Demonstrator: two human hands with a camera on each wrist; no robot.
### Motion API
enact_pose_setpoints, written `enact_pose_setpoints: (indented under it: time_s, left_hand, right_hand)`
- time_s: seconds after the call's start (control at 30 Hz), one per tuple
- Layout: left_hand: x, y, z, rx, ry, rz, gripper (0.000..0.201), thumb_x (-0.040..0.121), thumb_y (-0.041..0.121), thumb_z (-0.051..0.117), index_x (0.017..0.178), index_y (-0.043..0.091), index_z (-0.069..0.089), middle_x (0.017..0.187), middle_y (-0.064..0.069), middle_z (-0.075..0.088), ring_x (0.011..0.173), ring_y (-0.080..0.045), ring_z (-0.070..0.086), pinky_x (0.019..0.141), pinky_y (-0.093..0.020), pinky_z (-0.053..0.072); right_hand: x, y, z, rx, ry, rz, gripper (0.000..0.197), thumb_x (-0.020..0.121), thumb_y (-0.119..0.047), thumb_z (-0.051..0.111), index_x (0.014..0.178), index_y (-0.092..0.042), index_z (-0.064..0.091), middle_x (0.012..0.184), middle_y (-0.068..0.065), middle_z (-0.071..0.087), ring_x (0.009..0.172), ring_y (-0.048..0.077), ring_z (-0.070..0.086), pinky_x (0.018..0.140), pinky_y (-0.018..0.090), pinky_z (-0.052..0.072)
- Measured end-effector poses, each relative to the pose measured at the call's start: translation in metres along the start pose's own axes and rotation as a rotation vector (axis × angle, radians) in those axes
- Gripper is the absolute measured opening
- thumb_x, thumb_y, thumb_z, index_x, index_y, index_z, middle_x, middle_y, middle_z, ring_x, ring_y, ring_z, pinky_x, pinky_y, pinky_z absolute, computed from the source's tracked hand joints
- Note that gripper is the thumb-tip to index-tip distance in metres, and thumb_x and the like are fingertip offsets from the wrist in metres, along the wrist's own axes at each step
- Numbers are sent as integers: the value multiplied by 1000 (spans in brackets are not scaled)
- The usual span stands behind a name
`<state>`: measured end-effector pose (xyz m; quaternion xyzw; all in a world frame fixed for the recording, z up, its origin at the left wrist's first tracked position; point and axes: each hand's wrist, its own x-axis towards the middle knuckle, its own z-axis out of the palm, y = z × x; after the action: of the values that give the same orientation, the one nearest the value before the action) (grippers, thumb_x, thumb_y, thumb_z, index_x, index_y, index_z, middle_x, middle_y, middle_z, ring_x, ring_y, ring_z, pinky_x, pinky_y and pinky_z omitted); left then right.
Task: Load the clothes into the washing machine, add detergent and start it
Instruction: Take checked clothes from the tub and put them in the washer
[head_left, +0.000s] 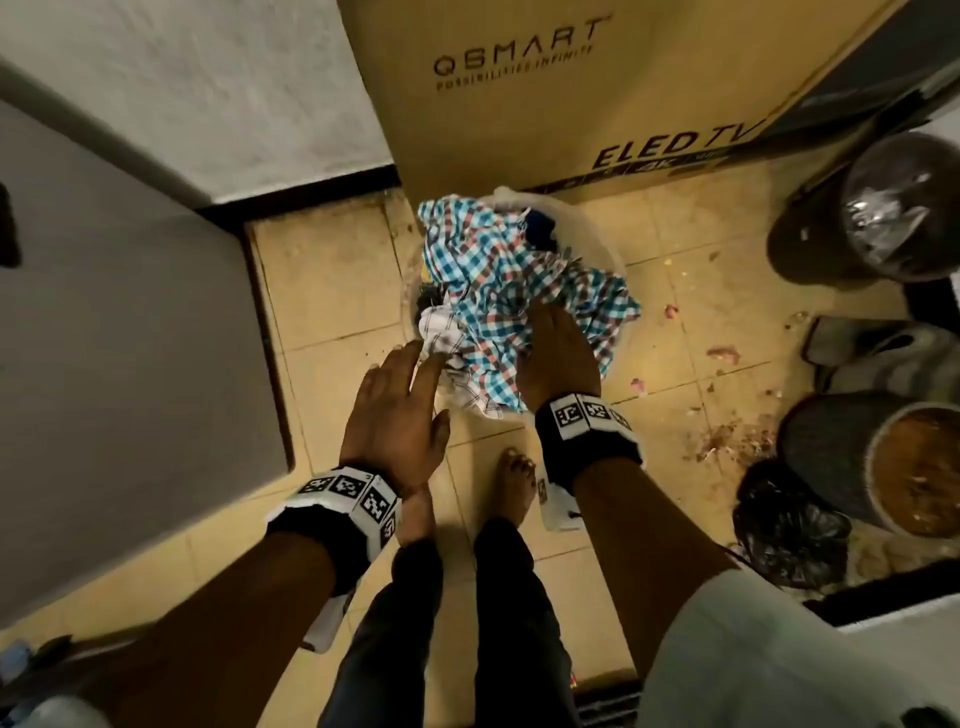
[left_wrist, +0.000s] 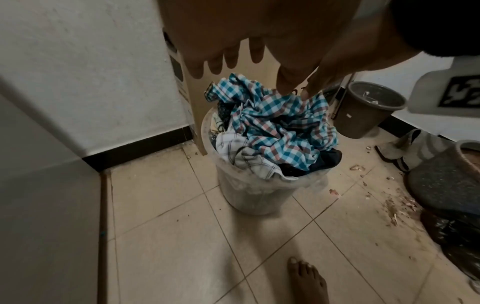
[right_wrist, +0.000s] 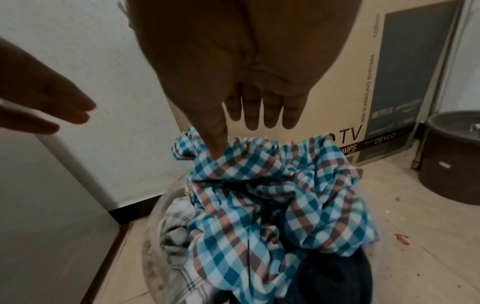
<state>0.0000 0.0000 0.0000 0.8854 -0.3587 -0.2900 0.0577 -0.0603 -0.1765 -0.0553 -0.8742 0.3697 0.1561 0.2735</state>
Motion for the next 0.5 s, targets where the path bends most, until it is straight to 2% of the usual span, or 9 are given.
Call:
enact_pose_setpoints:
  time_s: [0.07, 0.1, 0.17, 0.23, 0.3, 0.37, 0.43, 0.47, 0.5]
  left_hand:
    - [10, -2, 14, -33, 11, -34, 68, 89, 28, 59, 148, 13, 29, 156, -14, 23, 144, -32, 22, 117, -45, 20]
    - [13, -2, 20, -35, 8, -39, 69, 89, 28, 60, 148, 12, 28, 157, -14, 22, 144, -32, 21, 117, -45, 20]
    - [18, 0, 29, -37, -5, -29, 75, 86, 28, 64, 149, 12, 27, 157, -15, 21, 144, -34, 21, 117, -47, 22]
    - [21, 5, 34, -52, -17, -26, 88, 80, 30, 71, 151, 12, 22, 158, -17, 17, 143, -37, 21, 115, -49, 23]
    - [26, 15, 32, -92, -17, -25, 104, 74, 39, 76, 153, 14, 13, 159, -17, 9, 145, -38, 16, 115, -50, 21]
    - [30, 28, 26, -154, 4, -5, 110, 68, 46, 73, 153, 17, 9, 159, -15, 8, 146, -36, 13, 115, -52, 19]
    - [30, 36, 19, -284, 55, 20, 99, 66, 35, 66, 150, 17, 19, 153, -12, 30, 141, -31, 28, 112, -50, 29]
    - [28, 39, 15, -361, 83, 14, 89, 67, 27, 68, 146, 16, 29, 142, -11, 45, 132, -30, 42, 105, -43, 37]
    - [22, 43, 11, -421, 105, 9, 77, 68, 18, 69, 139, 15, 40, 128, -10, 56, 118, -29, 53, 92, -32, 42]
  right_hand:
    - [17, 4, 13, -12, -32, 13, 73, 87, -13, 61, 150, -21, 23, 149, 11, 40, 136, 32, 38, 113, 47, 33]
    - [23, 7, 20, -42, -70, 19, 67, 87, -16, 61, 147, -22, 29, 143, 12, 47, 130, 33, 45, 110, 49, 36]
    - [29, 11, 23, -118, -146, 12, 41, 91, -20, 55, 132, -19, 52, 130, 12, 59, 121, 34, 53, 106, 47, 39]
    - [24, 14, 22, -77, -131, -52, 31, 94, -18, 50, 121, -15, 63, 126, 12, 61, 116, 34, 54, 101, 42, 42]
    - [7, 7, 11, 170, -107, -157, 29, 90, -10, 53, 116, -11, 67, 122, 15, 60, 112, 33, 56, 97, 39, 45]
    - [-21, -4, -1, 466, -194, -215, 22, 87, -6, 56, 103, -2, 69, 110, 19, 61, 103, 33, 58, 93, 41, 47]
    - [-50, -14, -18, 821, -338, -142, 22, 81, -9, 55, 93, 6, 65, 99, 22, 64, 94, 34, 60, 87, 45, 50]
    - [-61, -14, -29, 982, -395, -104, 22, 77, -8, 55, 91, 6, 66, 95, 20, 67, 91, 31, 63, 85, 42, 51]
    - [-69, -12, -37, 1068, -422, -104, 21, 75, -5, 55, 89, 4, 68, 90, 15, 69, 87, 25, 65, 82, 37, 53]
